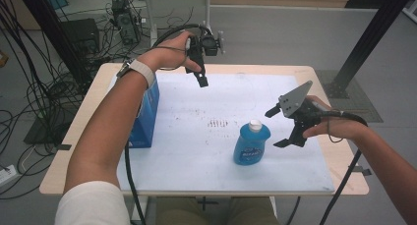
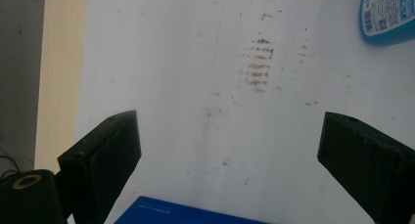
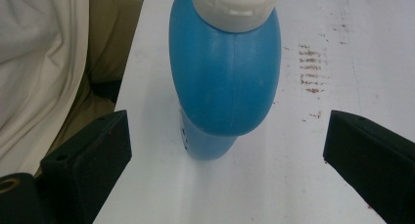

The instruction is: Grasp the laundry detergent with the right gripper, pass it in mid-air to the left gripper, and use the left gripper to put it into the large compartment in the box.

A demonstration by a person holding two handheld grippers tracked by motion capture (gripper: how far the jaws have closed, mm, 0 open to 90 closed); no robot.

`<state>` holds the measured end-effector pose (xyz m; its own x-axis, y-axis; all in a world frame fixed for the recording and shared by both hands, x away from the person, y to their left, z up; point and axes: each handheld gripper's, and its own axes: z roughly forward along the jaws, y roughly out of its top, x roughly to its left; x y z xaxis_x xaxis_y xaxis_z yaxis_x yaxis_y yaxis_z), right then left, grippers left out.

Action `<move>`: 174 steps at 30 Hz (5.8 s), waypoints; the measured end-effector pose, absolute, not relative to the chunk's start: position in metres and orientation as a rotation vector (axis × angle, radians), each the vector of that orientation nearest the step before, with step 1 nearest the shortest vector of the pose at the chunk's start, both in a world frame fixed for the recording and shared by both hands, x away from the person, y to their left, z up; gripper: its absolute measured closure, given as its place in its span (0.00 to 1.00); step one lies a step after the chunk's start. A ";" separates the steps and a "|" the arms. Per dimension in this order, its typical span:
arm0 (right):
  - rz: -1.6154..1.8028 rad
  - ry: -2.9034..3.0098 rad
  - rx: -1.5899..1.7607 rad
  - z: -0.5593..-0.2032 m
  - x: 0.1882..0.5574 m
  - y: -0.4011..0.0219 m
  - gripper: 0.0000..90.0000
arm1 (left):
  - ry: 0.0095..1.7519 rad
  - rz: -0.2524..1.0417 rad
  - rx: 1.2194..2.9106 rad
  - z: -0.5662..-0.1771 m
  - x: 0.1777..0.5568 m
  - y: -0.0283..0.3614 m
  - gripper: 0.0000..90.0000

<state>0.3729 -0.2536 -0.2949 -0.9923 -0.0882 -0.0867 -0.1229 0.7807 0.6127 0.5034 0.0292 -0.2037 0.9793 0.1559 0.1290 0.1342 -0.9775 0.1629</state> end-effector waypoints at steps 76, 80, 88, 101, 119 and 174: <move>1.117 2.919 -0.166 -0.318 0.378 -0.249 0.04 | 0.236 0.196 2.962 -0.209 0.503 0.031 0.11; 1.119 2.918 -0.168 -0.318 0.378 -0.249 0.05 | 0.239 0.195 2.959 -0.209 0.503 0.032 0.11; 1.122 2.922 -0.167 -0.319 0.378 -0.248 0.05 | 0.234 0.192 2.959 -0.210 0.503 0.031 0.11; 1.129 2.920 -0.163 -0.318 0.378 -0.249 0.05 | 0.241 0.196 2.951 -0.209 0.503 0.033 0.11; 1.133 2.924 -0.160 -0.318 0.378 -0.249 0.05 | 0.232 0.203 2.955 -0.209 0.503 0.033 0.11; 1.151 2.906 -0.148 -0.323 0.379 -0.248 0.05 | 0.236 0.212 2.953 -0.209 0.503 0.033 0.11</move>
